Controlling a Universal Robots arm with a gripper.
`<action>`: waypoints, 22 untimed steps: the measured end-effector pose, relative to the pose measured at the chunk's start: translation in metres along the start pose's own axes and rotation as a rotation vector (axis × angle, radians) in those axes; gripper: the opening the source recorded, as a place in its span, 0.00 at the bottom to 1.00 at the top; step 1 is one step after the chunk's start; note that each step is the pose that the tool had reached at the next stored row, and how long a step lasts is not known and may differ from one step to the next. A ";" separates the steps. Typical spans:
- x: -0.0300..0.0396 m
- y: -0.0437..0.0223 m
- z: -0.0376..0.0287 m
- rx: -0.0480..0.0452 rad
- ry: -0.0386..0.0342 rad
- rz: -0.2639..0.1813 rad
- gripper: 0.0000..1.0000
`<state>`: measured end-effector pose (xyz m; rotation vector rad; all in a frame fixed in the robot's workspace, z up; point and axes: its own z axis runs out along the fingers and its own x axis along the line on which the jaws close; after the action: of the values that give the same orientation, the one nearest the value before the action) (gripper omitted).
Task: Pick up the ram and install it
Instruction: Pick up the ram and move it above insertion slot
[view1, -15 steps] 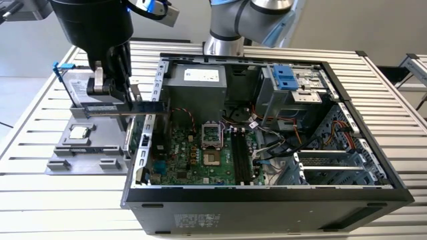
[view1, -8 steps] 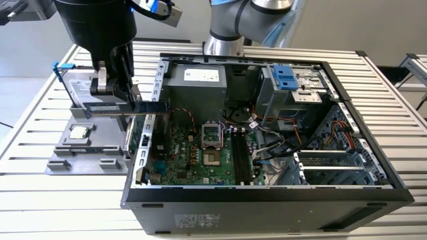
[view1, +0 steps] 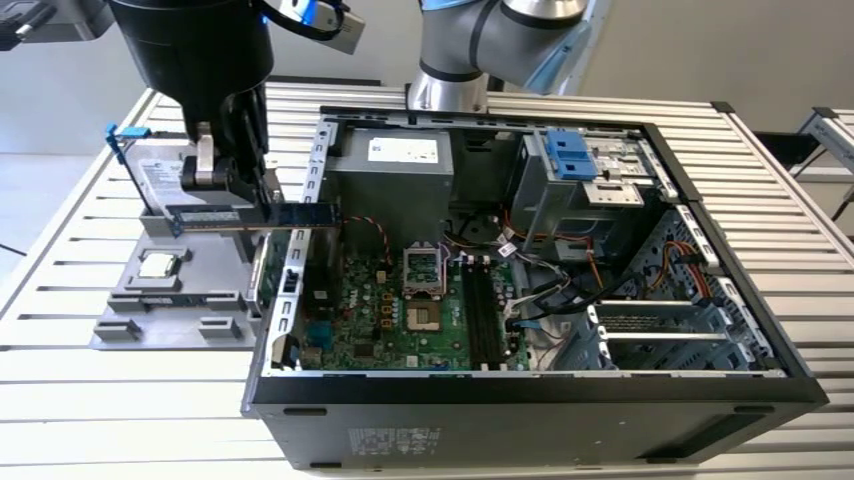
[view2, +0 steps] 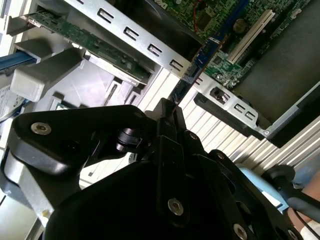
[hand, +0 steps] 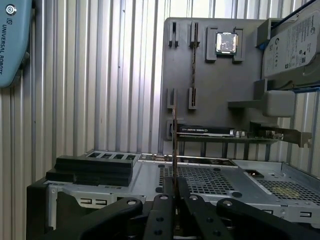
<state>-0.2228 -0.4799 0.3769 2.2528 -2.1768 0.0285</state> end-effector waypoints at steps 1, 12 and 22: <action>0.0000 0.0000 0.0000 0.0000 0.0000 0.000 0.00; 0.0003 -0.0079 0.0000 0.0000 0.0000 0.000 0.00; 0.0005 -0.0144 0.0001 0.0000 0.0000 0.000 0.00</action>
<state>-0.2083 -0.4799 0.3769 2.2528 -2.1769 0.0285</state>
